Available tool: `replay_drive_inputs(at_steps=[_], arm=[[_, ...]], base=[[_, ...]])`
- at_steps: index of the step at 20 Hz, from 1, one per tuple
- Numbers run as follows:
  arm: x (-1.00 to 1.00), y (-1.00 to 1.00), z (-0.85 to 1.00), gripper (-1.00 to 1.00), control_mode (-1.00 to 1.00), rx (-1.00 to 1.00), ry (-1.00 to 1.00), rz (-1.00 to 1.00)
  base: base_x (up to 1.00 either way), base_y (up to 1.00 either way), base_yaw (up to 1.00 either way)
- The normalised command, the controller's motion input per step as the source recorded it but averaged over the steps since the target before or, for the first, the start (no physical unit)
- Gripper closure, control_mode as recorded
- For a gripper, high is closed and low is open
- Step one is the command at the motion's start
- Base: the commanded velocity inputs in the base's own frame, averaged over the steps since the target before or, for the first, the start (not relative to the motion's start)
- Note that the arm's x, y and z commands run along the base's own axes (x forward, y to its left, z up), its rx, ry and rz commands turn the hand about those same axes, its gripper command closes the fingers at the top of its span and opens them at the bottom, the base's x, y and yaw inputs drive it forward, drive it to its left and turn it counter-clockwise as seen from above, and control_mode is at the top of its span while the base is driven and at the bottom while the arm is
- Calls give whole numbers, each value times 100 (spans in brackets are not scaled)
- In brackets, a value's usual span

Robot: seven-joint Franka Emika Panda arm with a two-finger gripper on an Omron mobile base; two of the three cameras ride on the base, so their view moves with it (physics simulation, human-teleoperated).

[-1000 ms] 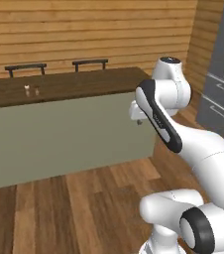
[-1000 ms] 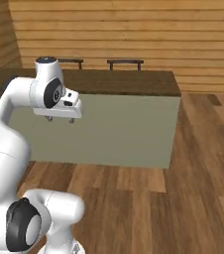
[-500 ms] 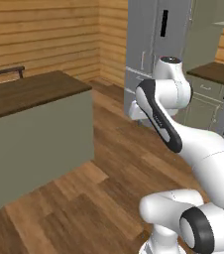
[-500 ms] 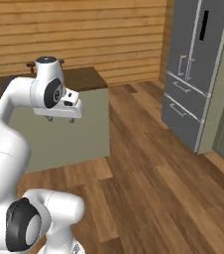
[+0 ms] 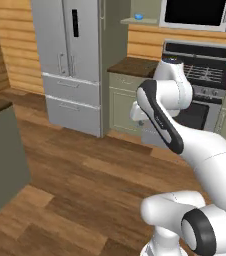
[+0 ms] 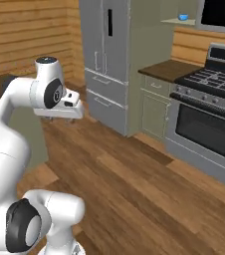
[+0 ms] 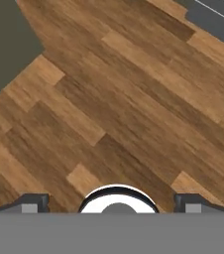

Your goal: Gather all objects into one cabinet and sort the glasses and bowls to opposite sides.

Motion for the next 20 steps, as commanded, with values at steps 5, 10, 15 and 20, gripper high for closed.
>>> replay_drive_inputs(at_steps=[5,10,15,20], arm=[[0,0,0,-100,100,0,0,0],[0,0,0,-100,100,0,0,0],[0,0,0,-100,100,0,0,0],[0,0,0,-100,100,0,0,0]], base=[[13,-26,-68],[8,-34,-68],[6,-15,-36],[31,10,-9]])
